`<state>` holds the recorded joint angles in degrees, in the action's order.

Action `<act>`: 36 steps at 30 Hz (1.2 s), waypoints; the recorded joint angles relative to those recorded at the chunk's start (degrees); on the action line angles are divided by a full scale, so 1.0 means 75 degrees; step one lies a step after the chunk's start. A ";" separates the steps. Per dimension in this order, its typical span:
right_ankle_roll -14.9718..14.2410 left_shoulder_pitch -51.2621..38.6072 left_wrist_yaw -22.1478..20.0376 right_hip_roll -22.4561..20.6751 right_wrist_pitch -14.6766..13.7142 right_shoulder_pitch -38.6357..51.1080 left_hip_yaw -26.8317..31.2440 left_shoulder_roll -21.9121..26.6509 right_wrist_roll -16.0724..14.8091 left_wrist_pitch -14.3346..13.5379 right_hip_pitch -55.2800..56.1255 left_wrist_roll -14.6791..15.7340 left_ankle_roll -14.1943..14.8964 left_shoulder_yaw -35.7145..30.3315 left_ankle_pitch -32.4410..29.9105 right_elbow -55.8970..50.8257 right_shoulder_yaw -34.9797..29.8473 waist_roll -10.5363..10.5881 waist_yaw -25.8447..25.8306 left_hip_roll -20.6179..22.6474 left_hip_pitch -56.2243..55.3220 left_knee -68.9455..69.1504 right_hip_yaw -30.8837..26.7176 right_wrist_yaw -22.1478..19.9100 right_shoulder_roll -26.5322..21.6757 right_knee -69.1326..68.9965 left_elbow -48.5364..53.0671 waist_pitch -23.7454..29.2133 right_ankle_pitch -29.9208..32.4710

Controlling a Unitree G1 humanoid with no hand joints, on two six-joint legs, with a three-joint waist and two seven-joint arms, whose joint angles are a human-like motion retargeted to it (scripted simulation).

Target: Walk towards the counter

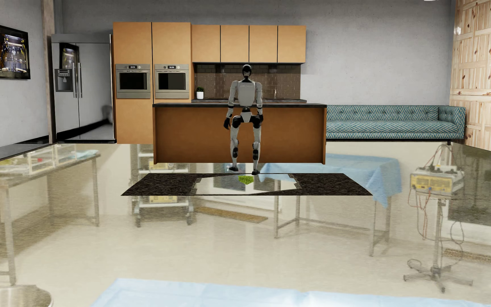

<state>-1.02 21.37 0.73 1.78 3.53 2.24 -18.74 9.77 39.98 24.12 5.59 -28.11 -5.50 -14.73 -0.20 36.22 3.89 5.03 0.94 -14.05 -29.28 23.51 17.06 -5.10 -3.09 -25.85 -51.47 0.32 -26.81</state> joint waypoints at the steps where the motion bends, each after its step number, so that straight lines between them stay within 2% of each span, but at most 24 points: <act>1: -0.0187 0.0029 0.0006 0.0266 0.0041 -0.0097 -0.0249 -0.0216 -0.0126 0.0004 0.0097 0.0020 -0.0087 -0.0062 0.0203 -0.0059 0.0062 -0.0053 0.0000 0.0065 0.0182 0.0103 -0.0157 -0.0099 -0.0023 -0.0474 -0.0093 -0.0008 -0.0049; 2: -0.0314 -0.0145 0.0254 0.0576 0.0162 -0.0350 -0.0376 -0.0300 -0.0255 0.0096 0.0217 -0.0214 -0.0046 -0.0411 0.0452 -0.0052 0.0204 -0.0160 0.0004 0.0198 0.0390 0.0263 -0.0283 -0.0263 0.0023 -0.1167 -0.0318 0.0008 0.0099; 3: -0.0507 -0.0421 0.0692 0.0897 0.0352 -0.0625 -0.0465 -0.0309 -0.0350 0.0113 0.0461 -0.0516 -0.0033 -0.0834 0.0692 0.0087 0.0357 -0.0267 -0.0007 0.0344 0.0582 0.0424 -0.0472 -0.0343 0.0090 -0.2013 -0.0467 0.0033 0.0581; 4: -0.0686 -0.0765 0.1068 0.1161 0.0559 -0.0839 -0.0555 -0.0283 -0.0325 0.0042 0.0903 -0.0809 -0.0051 -0.1204 0.0904 0.0321 0.0393 -0.0359 -0.0047 0.0521 0.0765 0.0525 -0.0874 -0.0204 0.0063 -0.3040 -0.0474 0.0056 0.1358; 5: -0.0895 -0.1122 0.1112 0.1382 0.0762 -0.0997 -0.0640 -0.0260 -0.0142 -0.0054 0.1426 -0.0994 -0.0082 -0.1360 0.1105 0.0628 0.0328 -0.0455 -0.0094 0.0730 0.0957 0.0558 -0.1343 0.0123 -0.0080 -0.4113 -0.0330 0.0074 0.2137; 6: -0.0711 -0.1462 0.0842 0.1551 0.0944 -0.1148 -0.0679 -0.0255 0.0108 -0.0100 0.1897 -0.1053 -0.0104 -0.1290 0.1269 0.0965 0.0261 -0.0570 -0.0132 0.0931 0.1162 0.0576 -0.1748 0.0405 -0.0247 -0.5086 -0.0112 0.0094 0.2570; 7: -0.0606 -0.1723 0.0247 0.1722 0.1182 -0.1315 -0.0669 -0.0226 0.0231 -0.0247 0.2274 -0.0990 -0.0105 -0.1010 0.1425 0.1302 0.0353 -0.0700 -0.0161 0.1109 0.1309 0.0660 -0.1986 0.0405 -0.0316 -0.5813 0.0179 0.0124 0.2527; 8: -0.0609 -0.2155 -0.0400 0.1849 0.1437 -0.1540 -0.0593 -0.0260 0.0138 -0.0349 0.2548 -0.0845 -0.0088 -0.0699 0.1558 0.1583 0.0653 -0.0830 -0.0187 0.1254 0.1399 0.0753 -0.2096 0.0193 -0.0269 -0.6181 0.0299 0.0147 0.2220; 9: -0.0701 -0.2608 -0.0875 0.1892 0.1695 -0.1776 -0.0453 -0.0253 -0.0121 -0.0459 0.2718 -0.0764 -0.0060 -0.0533 0.1656 0.1825 0.1034 -0.0939 -0.0214 0.1363 0.1482 0.0802 -0.2115 -0.0022 -0.0139 -0.6174 0.0358 0.0155 0.1955; 10: -0.0762 -0.3105 -0.1029 0.1886 0.1868 -0.2000 -0.0279 -0.0205 -0.0283 -0.0506 0.2806 -0.0740 -0.0017 -0.0508 0.1734 0.2065 0.1294 -0.1026 -0.0242 0.1450 0.1532 0.0828 -0.2061 -0.0061 -0.0050 -0.5825 0.0376 0.0150 0.1533; 12: -0.0919 -0.4035 -0.0857 0.1774 0.1801 -0.2445 0.0070 -0.0041 -0.0171 -0.0653 0.2761 -0.0858 0.0094 -0.0722 0.1877 0.2254 0.1214 -0.1167 -0.0313 0.1629 0.1598 0.0813 -0.1945 0.0661 -0.0063 -0.4150 0.0563 0.0100 0.1107; 13: -0.1111 -0.4393 -0.0825 0.1609 0.1665 -0.2647 0.0243 0.0035 -0.0052 -0.0813 0.2590 -0.0924 0.0126 -0.0819 0.1899 0.2188 0.1107 -0.1226 -0.0352 0.1711 0.1652 0.0706 -0.2005 0.1084 -0.0097 -0.2764 0.0757 0.0057 0.1312; 14: -0.0752 -0.4656 -0.0846 0.1599 0.1591 -0.2804 0.0389 0.0109 0.0028 -0.0970 0.2285 -0.0980 0.0137 -0.0907 0.1877 0.2057 0.1067 -0.1283 -0.0370 0.1768 0.1709 0.0521 -0.1699 0.1290 -0.0092 -0.1646 0.0961 0.0002 0.1364; 15: -0.0356 -0.4822 -0.0963 0.1717 0.1542 -0.2918 0.0488 0.0143 0.0104 -0.1134 0.2079 -0.0981 0.0164 -0.0934 0.1905 0.1897 0.1059 -0.1342 -0.0384 0.1843 0.1710 0.0494 -0.1338 0.1309 -0.0108 -0.1353 0.1179 -0.0042 0.1099; 16: -0.0223 -0.4884 -0.1069 0.1782 0.1532 -0.2932 0.0563 0.0193 0.0163 -0.1220 0.1882 -0.1004 0.0194 -0.0939 0.1935 0.1792 0.1082 -0.1399 -0.0395 0.1880 0.1712 0.0471 -0.1035 0.1244 -0.0091 -0.1089 0.1371 -0.0086 0.0931; 20: -0.0565 -0.4164 -0.1430 0.1494 0.1499 -0.2264 0.0546 0.0016 0.0417 -0.1218 0.1480 -0.0595 0.0324 -0.0265 0.1987 0.1353 0.0899 -0.1377 -0.0380 0.1619 0.1811 0.0278 -0.0835 0.1116 -0.0189 -0.0188 0.1736 -0.0228 0.1206; 22: -0.0729 -0.3623 -0.1332 0.1278 0.1262 -0.1898 0.0357 -0.0142 0.0379 -0.1050 0.1334 -0.0392 0.0389 -0.0152 0.2012 0.0832 0.0842 -0.1291 -0.0310 0.1412 0.1990 0.0113 -0.0910 0.0842 -0.0219 0.0136 0.1330 -0.0296 0.1303; 24: -0.0640 -0.3036 -0.0835 0.1014 0.0977 -0.1523 0.0123 -0.0248 0.0142 -0.0615 0.1168 -0.0332 0.0458 -0.0308 0.2046 0.0418 0.0821 -0.1200 -0.0265 0.1212 0.2185 -0.0015 -0.1117 0.0323 -0.0047 0.0475 0.0553 -0.0363 0.1413; 27: -0.0574 -0.2249 0.0029 0.0766 0.0613 -0.1230 -0.0158 -0.0545 -0.0033 0.0123 0.0965 -0.0353 0.0540 -0.0694 0.2098 -0.0003 0.0571 -0.1066 -0.0253 0.1009 0.2437 -0.0128 -0.1347 0.0281 0.0032 0.0771 -0.0786 -0.0410 0.1502; 28: -0.0568 -0.1977 0.0312 0.0717 0.0514 -0.1205 -0.0221 -0.0661 -0.0036 0.0333 0.0943 -0.0210 0.0563 -0.0638 0.2127 -0.0096 0.0434 -0.1023 -0.0244 0.0960 0.2486 -0.0129 -0.1400 0.0338 0.0049 0.0791 -0.1048 -0.0414 0.1496; 29: -0.0563 -0.1676 0.0379 0.0676 0.0480 -0.1184 -0.0279 -0.0730 -0.0047 0.0357 0.0935 -0.0127 0.0584 -0.0584 0.2156 -0.0141 0.0329 -0.0980 -0.0227 0.0920 0.2527 -0.0126 -0.1451 0.0368 0.0066 0.0788 -0.1053 -0.0412 0.1481; 32: -0.0549 -0.0868 0.0469 0.0621 0.0649 -0.1333 -0.0302 -0.0634 -0.0116 -0.0102 0.0878 -0.0398 0.0633 -0.0848 0.2226 0.0085 0.0204 -0.0868 -0.0132 0.0851 0.2604 -0.0087 -0.1461 0.0416 0.0108 0.0737 -0.0617 -0.0375 0.1398; 34: -0.0539 -0.0681 0.0258 0.0644 0.0975 -0.1478 -0.0188 -0.0610 -0.0115 -0.0145 0.0820 -0.0254 0.0652 -0.0562 0.2249 0.0594 0.0369 -0.0811 -0.0070 0.0856 0.2596 -0.0045 -0.1346 0.0460 0.0165 0.0689 -0.0334 -0.0342 0.1327; 36: -0.0518 -0.0927 0.0174 0.0719 0.1479 -0.1581 0.0023 -0.0528 -0.0175 -0.0044 0.0756 -0.0381 0.0665 -0.0561 0.2245 0.1258 0.0810 -0.0776 -0.0045 0.0915 0.2548 -0.0013 -0.1142 0.0514 0.0258 0.0625 -0.0239 -0.0311 0.1242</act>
<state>-4.91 14.42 2.04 7.18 14.62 -9.62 -18.57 5.81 38.67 23.79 11.26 -30.97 -0.51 -18.94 16.63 45.66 9.96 -0.79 0.60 -7.19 -10.17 23.41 8.50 -1.24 -1.16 -21.17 -53.27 -2.01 -17.50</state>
